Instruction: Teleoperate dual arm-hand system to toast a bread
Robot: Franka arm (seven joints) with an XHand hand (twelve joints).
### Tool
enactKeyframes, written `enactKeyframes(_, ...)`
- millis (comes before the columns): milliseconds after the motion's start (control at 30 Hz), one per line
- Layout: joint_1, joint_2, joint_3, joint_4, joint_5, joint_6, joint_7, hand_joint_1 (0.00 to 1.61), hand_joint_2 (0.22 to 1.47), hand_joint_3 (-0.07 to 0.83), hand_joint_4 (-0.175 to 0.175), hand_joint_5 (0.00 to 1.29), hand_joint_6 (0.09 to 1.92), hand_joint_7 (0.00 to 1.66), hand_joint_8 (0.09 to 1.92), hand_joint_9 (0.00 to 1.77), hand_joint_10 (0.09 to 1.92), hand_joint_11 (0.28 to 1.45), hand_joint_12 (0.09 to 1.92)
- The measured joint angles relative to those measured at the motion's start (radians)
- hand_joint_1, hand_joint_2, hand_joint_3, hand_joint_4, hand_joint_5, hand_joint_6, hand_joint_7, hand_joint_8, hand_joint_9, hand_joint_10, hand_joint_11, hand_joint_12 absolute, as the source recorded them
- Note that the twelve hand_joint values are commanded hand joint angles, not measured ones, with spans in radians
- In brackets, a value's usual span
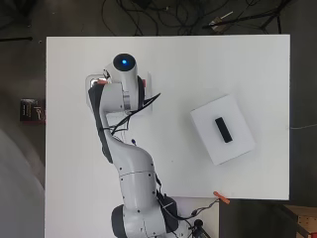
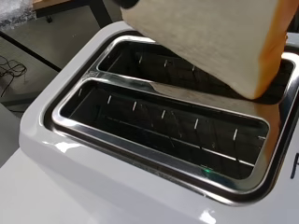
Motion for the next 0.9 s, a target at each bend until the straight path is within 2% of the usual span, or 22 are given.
enactKeyframes(267,0.006,-0.009,0.023,0.009,-0.027,0.098,-0.040,1.25,1.13,-0.001,-0.175,0.77,1.24,1.19,0.70,1.42,0.09,0.76,0.29)
enactKeyframes(600,0.004,0.022,0.016,0.018,-0.023,0.027,-0.003,1.25,1.13,0.001,-0.175,0.76,1.23,1.18,0.73,1.44,0.09,0.76,0.29)
enactKeyframes(633,0.004,0.017,0.014,0.006,-0.023,0.025,0.007,1.04,1.16,0.003,-0.116,0.71,0.91,1.09,0.54,1.33,0.09,0.72,0.23)
enactKeyframes(667,0.004,0.009,0.013,-0.008,-0.023,0.022,0.018,0.72,1.11,-0.006,-0.091,0.48,0.54,0.82,0.31,1.04,0.09,0.61,0.14)
enactKeyframes(700,0.003,0.004,0.011,-0.023,-0.021,0.016,0.025,0.45,0.97,-0.020,-0.085,0.27,0.29,0.48,0.16,0.67,0.09,0.50,0.09)
enactKeyframes(733,0.003,0.005,0.010,-0.033,-0.019,0.001,0.033,0.24,0.88,-0.021,-0.083,0.14,0.14,0.25,0.09,0.39,0.09,0.41,0.09)
enactKeyframes(767,0.004,0.011,0.010,-0.036,-0.020,-0.019,0.048,0.12,0.84,-0.018,-0.064,0.07,0.09,0.13,0.09,0.24,0.09,0.36,0.09)
enactKeyframes(833,0.005,0.025,0.011,-0.021,-0.026,-0.055,0.108,0.03,0.81,-0.009,-0.010,0.01,0.09,0.04,0.09,0.14,0.09,0.33,0.09)
enactKeyframes(900,0.007,0.021,0.012,0.002,-0.037,-0.055,0.197,0.00,0.93,0.005,0.017,0.00,0.09,0.03,0.09,0.14,0.09,0.33,0.09)
